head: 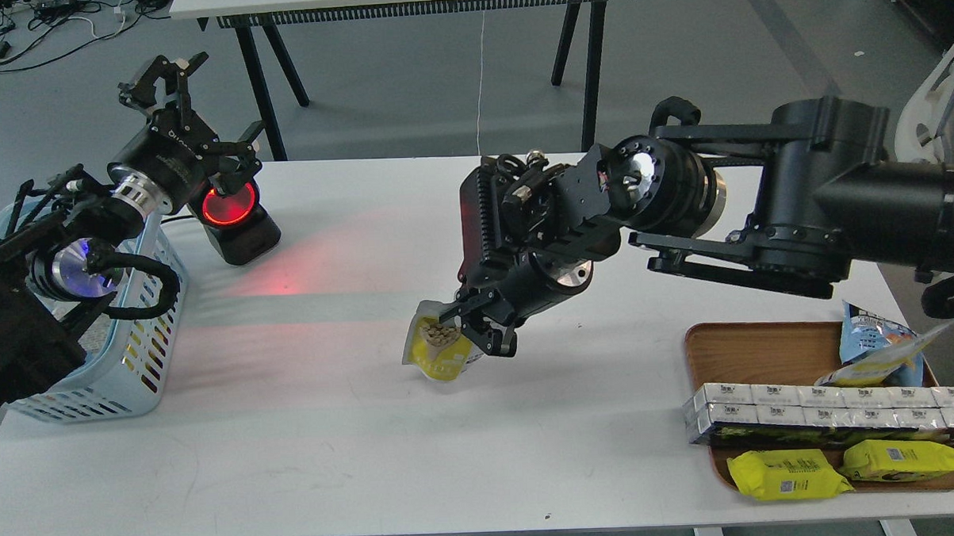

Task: Scan snack and place in basket
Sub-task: 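Carry the yellow pouch to the table center and release it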

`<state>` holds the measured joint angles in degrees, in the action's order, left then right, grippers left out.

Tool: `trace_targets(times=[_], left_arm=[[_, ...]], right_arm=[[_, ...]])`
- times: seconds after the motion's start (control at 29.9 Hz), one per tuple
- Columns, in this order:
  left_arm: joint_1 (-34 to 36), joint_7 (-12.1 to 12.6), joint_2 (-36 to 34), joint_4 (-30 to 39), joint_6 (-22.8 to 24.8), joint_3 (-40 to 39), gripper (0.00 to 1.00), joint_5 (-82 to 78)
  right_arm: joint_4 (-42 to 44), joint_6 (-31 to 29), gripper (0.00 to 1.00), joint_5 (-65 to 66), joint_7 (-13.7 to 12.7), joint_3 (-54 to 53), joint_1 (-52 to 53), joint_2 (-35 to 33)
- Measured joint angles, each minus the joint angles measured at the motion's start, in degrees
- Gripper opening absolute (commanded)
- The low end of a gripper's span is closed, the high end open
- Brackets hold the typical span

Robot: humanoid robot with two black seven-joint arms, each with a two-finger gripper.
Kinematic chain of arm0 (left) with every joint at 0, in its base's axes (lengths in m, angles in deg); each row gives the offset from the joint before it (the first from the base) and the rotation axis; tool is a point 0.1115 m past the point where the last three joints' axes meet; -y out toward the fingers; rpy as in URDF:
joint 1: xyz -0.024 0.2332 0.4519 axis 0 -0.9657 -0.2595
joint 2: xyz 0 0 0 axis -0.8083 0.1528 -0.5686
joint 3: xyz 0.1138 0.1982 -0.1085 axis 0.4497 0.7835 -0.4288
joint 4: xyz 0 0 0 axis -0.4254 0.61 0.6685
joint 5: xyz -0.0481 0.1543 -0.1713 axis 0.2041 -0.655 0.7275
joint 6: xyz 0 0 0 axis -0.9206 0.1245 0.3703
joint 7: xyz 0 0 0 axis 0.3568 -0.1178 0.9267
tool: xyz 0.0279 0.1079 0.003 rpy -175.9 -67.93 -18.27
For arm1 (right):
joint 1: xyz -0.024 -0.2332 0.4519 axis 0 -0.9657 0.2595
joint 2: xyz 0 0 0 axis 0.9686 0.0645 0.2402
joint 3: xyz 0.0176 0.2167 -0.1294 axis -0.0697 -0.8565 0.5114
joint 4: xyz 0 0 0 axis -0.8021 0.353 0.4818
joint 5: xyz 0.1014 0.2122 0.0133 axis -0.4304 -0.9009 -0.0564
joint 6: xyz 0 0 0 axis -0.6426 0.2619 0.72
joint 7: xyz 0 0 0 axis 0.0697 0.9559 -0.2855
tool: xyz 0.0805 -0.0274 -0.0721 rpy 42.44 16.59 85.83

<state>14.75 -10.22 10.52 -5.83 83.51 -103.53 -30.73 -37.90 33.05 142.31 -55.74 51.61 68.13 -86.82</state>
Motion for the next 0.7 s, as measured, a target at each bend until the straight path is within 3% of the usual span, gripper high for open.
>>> trace_targets(times=[0.13, 0.23, 0.33, 0.67, 0.7], left_arm=[[-0.2, 0.0, 0.1, 0.0, 0.0, 0.0, 1.0, 0.0], [-0.2, -0.1, 0.3, 0.0, 0.0, 0.0, 1.0, 0.0], [-0.3, -0.1, 0.5, 0.0, 0.0, 0.0, 1.0, 0.0], [-0.4, -0.1, 0.8, 0.0, 0.0, 0.0, 1.0, 0.0], [-0.4, -0.1, 0.8, 0.0, 0.0, 0.0, 1.0, 0.0]], right_arm=[[1.9, 0.0, 0.01, 0.0, 0.0, 0.7, -0.1, 3.1], [2.5, 0.0, 0.07, 0.0, 0.0, 1.0, -0.4, 4.4], [2.6, 0.0, 0.23, 0.0, 0.0, 1.0, -0.6, 5.1], [2.5, 0.0, 0.97, 0.0, 0.0, 0.7, 0.1, 5.5], [2.6, 0.0, 0.97, 0.0, 0.0, 0.3, 0.3, 5.5]])
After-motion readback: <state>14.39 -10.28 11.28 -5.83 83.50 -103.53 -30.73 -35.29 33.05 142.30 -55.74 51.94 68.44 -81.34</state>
